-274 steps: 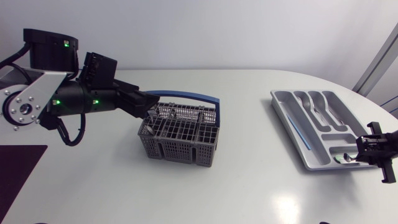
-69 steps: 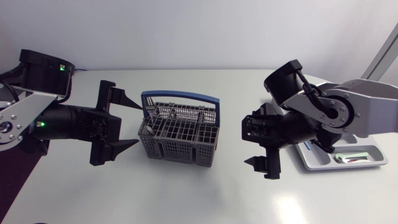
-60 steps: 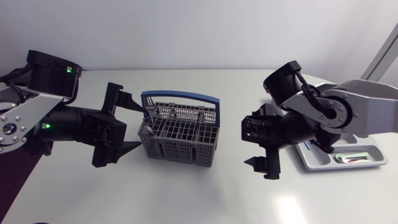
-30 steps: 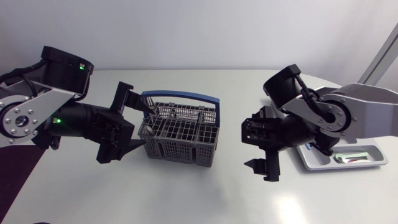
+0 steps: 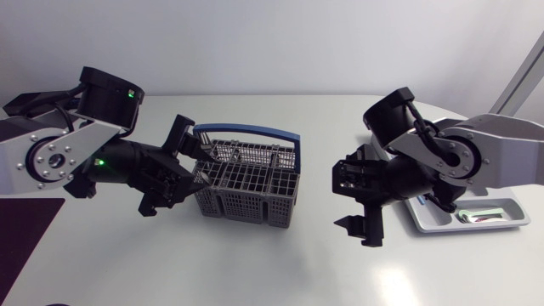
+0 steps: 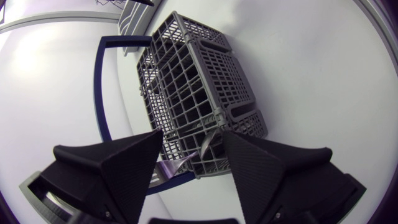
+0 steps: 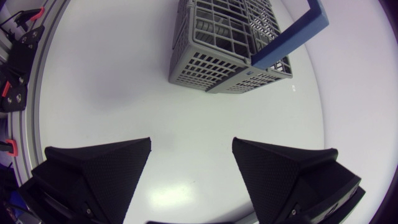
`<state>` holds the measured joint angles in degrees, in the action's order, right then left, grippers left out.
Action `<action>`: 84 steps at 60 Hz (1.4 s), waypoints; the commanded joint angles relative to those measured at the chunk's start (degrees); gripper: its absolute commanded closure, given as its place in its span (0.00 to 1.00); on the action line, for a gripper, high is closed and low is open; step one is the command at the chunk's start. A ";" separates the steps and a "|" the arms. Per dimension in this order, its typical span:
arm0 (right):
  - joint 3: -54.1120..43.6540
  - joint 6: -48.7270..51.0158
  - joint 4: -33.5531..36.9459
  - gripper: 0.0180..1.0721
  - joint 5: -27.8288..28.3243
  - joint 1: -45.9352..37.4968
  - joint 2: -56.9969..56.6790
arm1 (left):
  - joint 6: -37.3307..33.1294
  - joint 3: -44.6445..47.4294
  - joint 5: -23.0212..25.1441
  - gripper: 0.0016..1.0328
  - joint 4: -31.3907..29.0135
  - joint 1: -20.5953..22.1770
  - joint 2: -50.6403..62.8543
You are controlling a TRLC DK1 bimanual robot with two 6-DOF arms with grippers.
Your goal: Unload the cutlery basket into the drawer organizer.
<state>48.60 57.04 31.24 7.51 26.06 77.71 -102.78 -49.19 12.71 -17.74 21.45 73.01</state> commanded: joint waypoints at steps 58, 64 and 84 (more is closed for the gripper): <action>-3.86 1.76 -1.36 0.10 1.37 -2.16 0.51 | -4.97 -1.26 -2.87 0.88 -2.04 0.26 1.52; -3.95 1.76 -1.36 0.10 1.37 -2.33 0.33 | -4.97 -1.26 -2.87 0.90 -2.48 0.26 1.78; -4.83 2.11 -1.80 0.10 1.46 -2.60 -0.46 | -4.80 -3.37 -3.57 0.97 -5.11 0.52 2.31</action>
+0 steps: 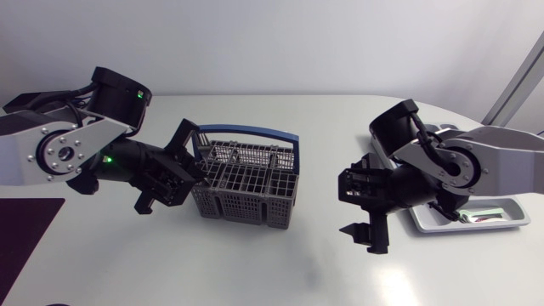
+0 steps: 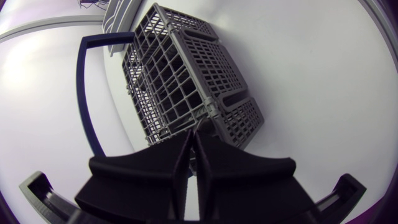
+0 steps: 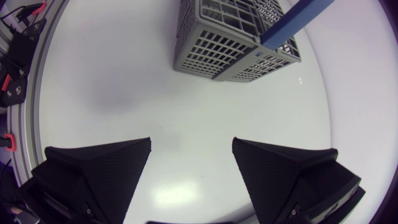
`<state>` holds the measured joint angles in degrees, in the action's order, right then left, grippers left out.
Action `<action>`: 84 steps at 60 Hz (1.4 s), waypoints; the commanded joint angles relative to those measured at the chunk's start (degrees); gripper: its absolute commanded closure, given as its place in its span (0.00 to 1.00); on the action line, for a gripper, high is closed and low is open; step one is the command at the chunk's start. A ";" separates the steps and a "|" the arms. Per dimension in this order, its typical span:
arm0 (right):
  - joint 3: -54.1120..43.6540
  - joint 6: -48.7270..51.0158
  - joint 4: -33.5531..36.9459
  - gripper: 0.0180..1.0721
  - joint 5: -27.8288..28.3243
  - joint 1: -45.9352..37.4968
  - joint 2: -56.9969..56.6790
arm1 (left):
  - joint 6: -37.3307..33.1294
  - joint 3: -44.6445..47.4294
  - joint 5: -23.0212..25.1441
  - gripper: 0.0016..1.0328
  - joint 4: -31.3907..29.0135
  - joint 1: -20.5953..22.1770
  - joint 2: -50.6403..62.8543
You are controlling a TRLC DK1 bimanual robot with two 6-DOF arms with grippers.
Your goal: Unload the cutlery basket into the drawer organizer.
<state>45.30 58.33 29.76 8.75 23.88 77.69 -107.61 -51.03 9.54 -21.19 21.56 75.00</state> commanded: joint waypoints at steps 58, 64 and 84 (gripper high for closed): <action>-2.41 -1.20 1.00 0.10 -0.40 1.96 -8.34 | 2.50 -7.25 0.30 0.97 -3.68 0.23 -13.21; -2.50 -1.81 1.09 0.10 -0.67 2.75 -9.05 | 3.73 -6.81 0.30 0.97 -3.59 0.15 -16.12; -3.02 -7.79 -0.67 0.10 -1.28 6.09 -12.48 | 10.32 -3.20 -3.48 0.97 -0.52 0.94 -25.43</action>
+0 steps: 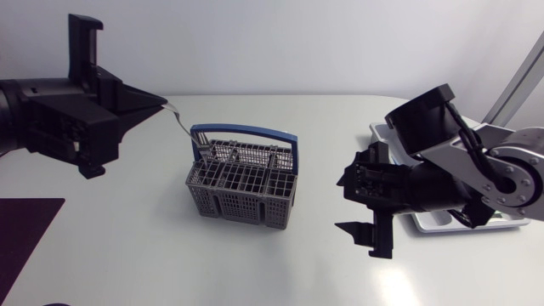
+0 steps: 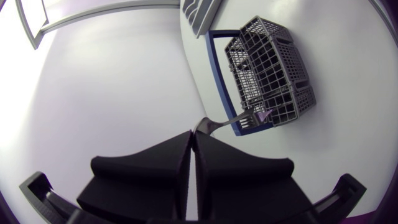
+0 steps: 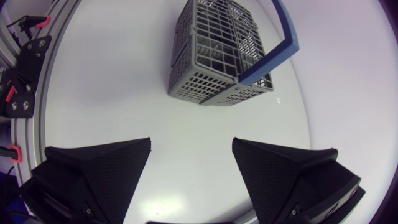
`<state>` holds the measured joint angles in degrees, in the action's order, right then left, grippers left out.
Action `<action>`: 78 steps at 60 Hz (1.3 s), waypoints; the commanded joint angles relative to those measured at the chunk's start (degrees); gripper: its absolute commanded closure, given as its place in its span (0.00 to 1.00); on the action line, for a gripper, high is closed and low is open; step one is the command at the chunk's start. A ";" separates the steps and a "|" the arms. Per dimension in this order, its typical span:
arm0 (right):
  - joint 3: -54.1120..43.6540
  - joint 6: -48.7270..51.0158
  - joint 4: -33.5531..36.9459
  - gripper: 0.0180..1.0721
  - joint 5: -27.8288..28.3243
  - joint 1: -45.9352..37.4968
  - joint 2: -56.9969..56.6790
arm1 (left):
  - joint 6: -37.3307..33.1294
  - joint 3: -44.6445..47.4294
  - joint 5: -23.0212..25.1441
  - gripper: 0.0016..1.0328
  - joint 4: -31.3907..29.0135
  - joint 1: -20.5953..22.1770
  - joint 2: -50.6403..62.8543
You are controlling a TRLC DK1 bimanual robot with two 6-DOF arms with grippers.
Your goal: Unload the cutlery basket into the drawer organizer.
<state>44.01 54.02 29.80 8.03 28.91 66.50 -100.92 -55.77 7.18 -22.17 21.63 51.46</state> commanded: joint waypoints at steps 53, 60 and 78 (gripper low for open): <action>-6.39 -17.98 -19.78 0.32 -16.56 15.30 -15.96 | 81.94 -20.87 -7.71 0.97 -7.36 20.12 24.48; -7.01 -17.81 -23.03 0.44 -17.44 16.18 -15.87 | 87.30 -23.86 -3.31 0.97 -8.94 19.51 27.82; -7.89 -16.23 -30.15 0.53 -20.60 17.94 -11.83 | 93.10 -27.02 2.93 0.97 -12.02 17.84 32.12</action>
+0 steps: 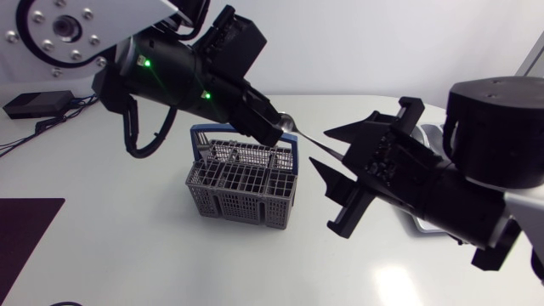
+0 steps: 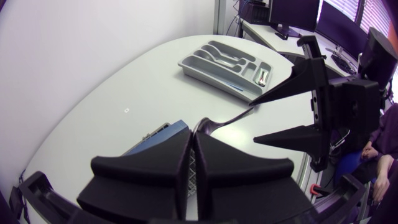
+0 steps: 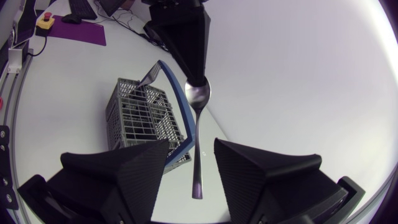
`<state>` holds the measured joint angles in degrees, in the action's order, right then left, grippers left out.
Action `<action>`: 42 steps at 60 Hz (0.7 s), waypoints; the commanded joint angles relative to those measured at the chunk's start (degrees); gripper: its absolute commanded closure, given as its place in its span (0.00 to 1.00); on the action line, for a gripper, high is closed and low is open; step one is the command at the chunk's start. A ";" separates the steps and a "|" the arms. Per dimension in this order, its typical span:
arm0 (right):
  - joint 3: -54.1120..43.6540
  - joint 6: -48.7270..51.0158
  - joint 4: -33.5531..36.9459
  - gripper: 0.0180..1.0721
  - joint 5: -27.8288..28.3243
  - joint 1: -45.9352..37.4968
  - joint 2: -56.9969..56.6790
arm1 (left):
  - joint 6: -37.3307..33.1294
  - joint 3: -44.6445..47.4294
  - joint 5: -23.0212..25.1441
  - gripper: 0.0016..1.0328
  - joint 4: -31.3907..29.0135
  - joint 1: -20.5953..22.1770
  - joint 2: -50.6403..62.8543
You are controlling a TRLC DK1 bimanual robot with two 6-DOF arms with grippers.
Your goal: Unload the cutlery basket into the drawer organizer.
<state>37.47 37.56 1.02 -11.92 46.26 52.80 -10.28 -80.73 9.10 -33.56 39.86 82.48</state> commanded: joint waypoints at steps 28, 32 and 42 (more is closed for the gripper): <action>-0.21 3.31 -8.49 0.66 -4.34 1.38 8.29 | 4.57 -3.82 4.08 0.97 -3.35 -1.36 2.86; 0.06 3.57 -8.93 0.69 -4.34 1.38 8.82 | 4.57 -3.82 4.26 0.97 -3.44 -1.36 3.04; 1.02 4.10 -10.07 0.82 -5.13 1.38 10.05 | 4.57 -3.73 5.05 0.97 -3.53 -1.80 3.48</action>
<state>37.45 40.75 -8.03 -16.36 47.20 61.63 -7.22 -82.67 13.28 -36.58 38.68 84.82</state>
